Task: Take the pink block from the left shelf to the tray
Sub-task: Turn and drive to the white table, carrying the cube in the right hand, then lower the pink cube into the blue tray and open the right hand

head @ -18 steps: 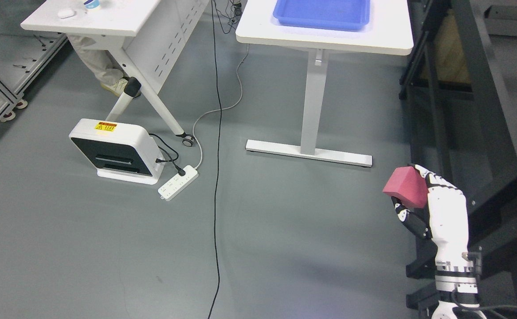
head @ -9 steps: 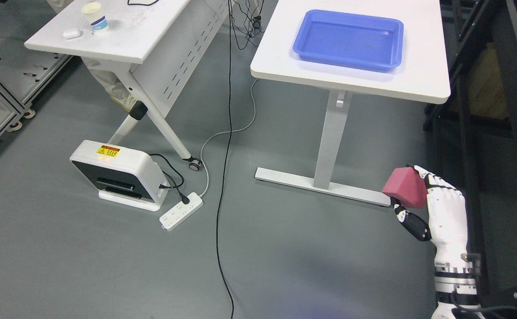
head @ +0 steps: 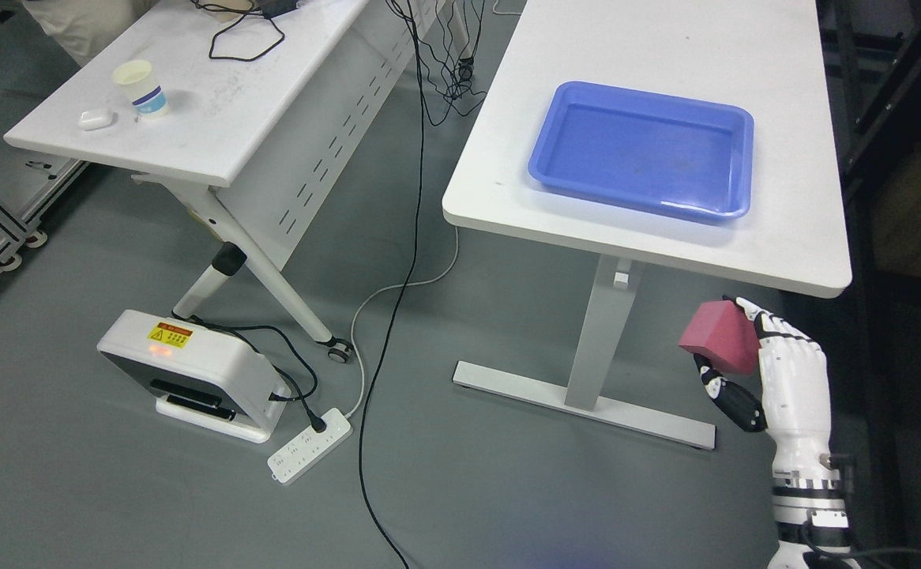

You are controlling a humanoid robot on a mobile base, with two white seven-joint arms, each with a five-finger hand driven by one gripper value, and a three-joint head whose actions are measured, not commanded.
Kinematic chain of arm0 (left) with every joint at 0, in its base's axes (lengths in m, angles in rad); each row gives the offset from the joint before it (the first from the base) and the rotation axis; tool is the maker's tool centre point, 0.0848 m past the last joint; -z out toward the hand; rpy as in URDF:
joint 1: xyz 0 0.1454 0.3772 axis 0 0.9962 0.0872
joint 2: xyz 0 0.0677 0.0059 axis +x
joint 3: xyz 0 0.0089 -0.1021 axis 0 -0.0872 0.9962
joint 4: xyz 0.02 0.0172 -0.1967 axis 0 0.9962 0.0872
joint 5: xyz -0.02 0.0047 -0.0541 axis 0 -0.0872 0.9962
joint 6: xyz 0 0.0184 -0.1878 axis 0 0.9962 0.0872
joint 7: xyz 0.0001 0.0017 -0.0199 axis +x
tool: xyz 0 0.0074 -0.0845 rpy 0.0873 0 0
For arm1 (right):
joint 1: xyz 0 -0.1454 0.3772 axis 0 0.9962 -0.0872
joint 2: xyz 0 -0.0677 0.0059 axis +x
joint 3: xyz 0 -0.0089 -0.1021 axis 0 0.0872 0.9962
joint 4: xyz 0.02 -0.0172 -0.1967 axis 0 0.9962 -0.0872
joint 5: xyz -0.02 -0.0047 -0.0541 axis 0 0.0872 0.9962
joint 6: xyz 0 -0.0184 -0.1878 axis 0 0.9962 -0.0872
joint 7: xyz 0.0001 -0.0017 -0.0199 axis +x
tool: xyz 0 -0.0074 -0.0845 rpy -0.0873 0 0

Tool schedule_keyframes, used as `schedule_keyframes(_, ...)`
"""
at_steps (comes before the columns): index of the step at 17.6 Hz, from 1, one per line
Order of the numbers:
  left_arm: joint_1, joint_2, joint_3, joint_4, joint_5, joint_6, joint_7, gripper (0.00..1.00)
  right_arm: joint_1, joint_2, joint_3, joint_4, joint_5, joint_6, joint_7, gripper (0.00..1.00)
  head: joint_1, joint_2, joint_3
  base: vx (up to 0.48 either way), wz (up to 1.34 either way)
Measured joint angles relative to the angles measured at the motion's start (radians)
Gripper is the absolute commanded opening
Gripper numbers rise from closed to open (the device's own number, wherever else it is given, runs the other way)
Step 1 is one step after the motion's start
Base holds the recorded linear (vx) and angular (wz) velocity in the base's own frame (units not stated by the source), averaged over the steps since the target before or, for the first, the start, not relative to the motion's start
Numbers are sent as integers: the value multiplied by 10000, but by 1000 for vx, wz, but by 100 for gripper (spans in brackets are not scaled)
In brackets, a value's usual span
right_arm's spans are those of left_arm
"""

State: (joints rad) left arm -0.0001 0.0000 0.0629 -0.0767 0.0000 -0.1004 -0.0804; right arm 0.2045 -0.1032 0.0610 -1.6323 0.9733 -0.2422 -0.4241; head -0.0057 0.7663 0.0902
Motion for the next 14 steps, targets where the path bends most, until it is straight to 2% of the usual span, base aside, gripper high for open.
schedule_keyframes(6, 0, 0, 0, 0, 0, 0, 0, 100, -61, 2, 38, 1, -12, -9, 131, 2, 0, 0, 0, 389, 25)
schedule_keyframes(14, -1, 0, 0, 0, 0, 0, 0, 100, -118, 16, 73, 0, -30, -40, 204, 3, 0, 0, 0, 294, -38)
